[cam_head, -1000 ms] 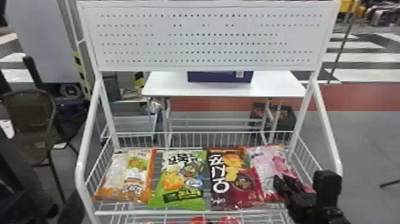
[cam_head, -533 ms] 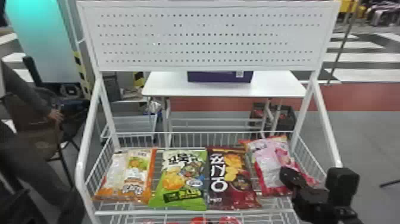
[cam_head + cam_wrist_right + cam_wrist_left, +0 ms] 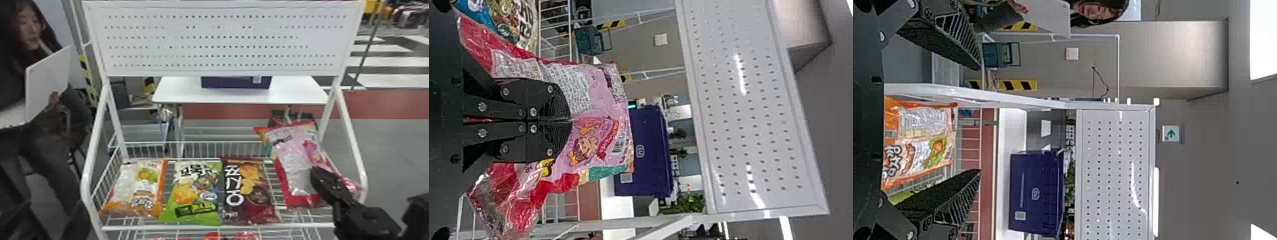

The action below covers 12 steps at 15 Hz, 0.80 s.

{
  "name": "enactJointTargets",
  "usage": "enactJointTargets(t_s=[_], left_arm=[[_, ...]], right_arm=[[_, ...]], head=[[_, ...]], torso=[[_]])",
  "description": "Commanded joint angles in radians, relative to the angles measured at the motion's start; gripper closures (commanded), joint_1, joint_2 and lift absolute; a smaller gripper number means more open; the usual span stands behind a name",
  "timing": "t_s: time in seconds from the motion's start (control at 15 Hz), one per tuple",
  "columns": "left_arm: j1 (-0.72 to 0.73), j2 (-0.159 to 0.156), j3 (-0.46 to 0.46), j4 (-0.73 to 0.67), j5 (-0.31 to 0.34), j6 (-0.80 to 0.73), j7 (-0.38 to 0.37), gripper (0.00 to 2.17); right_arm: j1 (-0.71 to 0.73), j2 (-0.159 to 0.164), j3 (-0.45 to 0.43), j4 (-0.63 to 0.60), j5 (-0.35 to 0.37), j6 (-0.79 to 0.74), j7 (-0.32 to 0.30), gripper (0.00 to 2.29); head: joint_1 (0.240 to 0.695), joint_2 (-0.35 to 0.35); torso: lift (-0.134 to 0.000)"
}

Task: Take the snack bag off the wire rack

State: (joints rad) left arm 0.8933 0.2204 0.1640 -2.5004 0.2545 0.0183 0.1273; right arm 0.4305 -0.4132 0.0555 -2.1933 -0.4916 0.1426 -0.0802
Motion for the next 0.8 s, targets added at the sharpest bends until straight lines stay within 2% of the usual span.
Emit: enactJointTargets(t_s=[0.0, 0.13, 0.27, 0.47, 0.73], left_arm=[[-0.002, 0.004, 0.002, 0.003, 0.002, -0.001, 0.000, 0.16], [-0.004, 0.005, 0.009, 0.008, 0.008, -0.001, 0.002, 0.16], [-0.010, 0.010, 0.012, 0.012, 0.012, -0.001, 0.003, 0.16], [-0.014, 0.010, 0.009, 0.014, 0.014, -0.004, 0.003, 0.16], [-0.010, 0.010, 0.011, 0.009, 0.014, -0.004, 0.005, 0.16]], right_arm=[[0.160, -0.021, -0.060, -0.080, 0.011, -0.116, -0.018, 2.23], [0.280, -0.033, -0.111, -0.109, 0.013, -0.232, -0.024, 2.23], [0.364, -0.036, -0.158, -0.132, 0.010, -0.278, -0.024, 2.23], [0.416, -0.035, -0.195, -0.137, 0.004, -0.294, -0.029, 2.23], [0.418, -0.032, -0.209, -0.112, 0.001, -0.297, -0.049, 2.23]], head=[[0.499, 0.000], [0.499, 0.000], [0.499, 0.000], [0.499, 0.000], [0.499, 0.000]], torso=[[0.000], [0.000], [0.000], [0.000], [0.000]])
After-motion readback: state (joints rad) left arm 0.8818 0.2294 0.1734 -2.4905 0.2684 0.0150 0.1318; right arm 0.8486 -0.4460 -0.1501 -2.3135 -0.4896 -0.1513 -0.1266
